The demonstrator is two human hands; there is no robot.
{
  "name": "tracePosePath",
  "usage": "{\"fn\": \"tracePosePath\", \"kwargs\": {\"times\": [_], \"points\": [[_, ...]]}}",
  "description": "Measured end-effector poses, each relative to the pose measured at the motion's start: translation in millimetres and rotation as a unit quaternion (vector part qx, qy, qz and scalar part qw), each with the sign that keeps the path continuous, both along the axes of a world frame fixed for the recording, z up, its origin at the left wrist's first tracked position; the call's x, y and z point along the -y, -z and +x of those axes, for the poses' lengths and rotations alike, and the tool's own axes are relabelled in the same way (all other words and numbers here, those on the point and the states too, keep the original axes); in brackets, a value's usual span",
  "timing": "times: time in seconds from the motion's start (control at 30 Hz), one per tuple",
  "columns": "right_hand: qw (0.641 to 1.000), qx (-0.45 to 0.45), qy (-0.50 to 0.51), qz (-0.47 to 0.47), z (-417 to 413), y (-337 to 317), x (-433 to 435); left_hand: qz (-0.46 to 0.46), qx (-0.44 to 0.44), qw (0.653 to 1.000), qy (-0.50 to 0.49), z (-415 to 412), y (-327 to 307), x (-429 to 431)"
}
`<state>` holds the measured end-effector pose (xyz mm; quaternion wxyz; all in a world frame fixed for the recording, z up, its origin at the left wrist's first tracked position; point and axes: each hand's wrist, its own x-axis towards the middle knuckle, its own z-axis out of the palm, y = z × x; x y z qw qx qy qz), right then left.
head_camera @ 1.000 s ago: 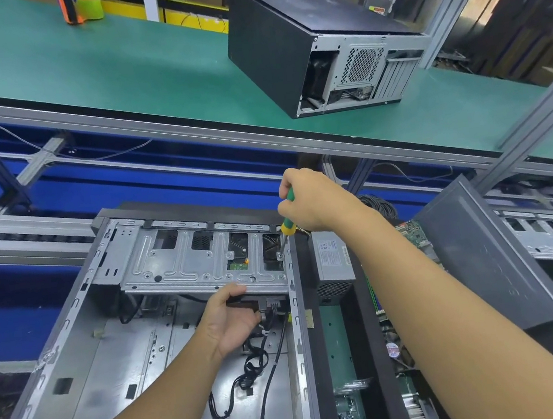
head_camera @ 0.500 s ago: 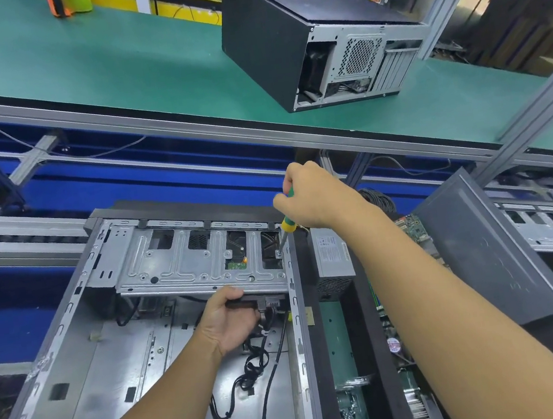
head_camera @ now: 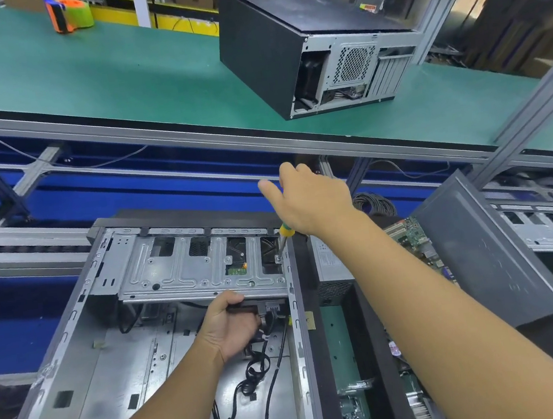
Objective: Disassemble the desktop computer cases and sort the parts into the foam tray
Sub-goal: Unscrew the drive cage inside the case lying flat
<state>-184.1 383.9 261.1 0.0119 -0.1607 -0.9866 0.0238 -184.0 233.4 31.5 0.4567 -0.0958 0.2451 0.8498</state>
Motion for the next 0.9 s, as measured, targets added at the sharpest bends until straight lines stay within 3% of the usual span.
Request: {"fn": "tracePosePath", "kwargs": {"times": [0.07, 0.1, 0.23, 0.3, 0.47, 0.53, 0.7, 0.77, 0.9], "points": [[0.996, -0.026, -0.017, 0.087, 0, 3, 0, 0.001, 0.004, 1.0, 0.003, 0, 1, 1], [0.996, -0.023, -0.025, 0.082, -1, 2, -1, 0.0, 0.005, 1.0, 0.005, 0, 0, 1], [0.988, 0.06, -0.037, -0.136, -3, -11, -4, 0.005, 0.007, 1.0, 0.004, 0, 0, 1], [0.984, 0.086, -0.039, -0.152, -3, -13, -3, 0.006, 0.008, 1.0, 0.004, 0, -1, 1], [0.999, 0.011, 0.004, 0.048, -1, -3, 2, 0.007, 0.01, 1.0, 0.003, 1, -3, 1], [0.997, -0.004, -0.013, 0.08, -1, 0, 1, 0.001, 0.006, 1.0, 0.003, 1, -4, 0], [0.988, 0.075, -0.041, -0.13, -2, -11, -4, -0.011, 0.007, 1.0, -0.003, 1, -5, 1], [0.992, 0.064, -0.033, -0.1, -3, -8, -4, -0.018, 0.007, 1.0, -0.004, 1, -5, 1], [0.998, 0.006, 0.0, 0.064, 0, 0, -2, -0.023, -0.006, 1.0, -0.002, 1, -6, 1]]}}
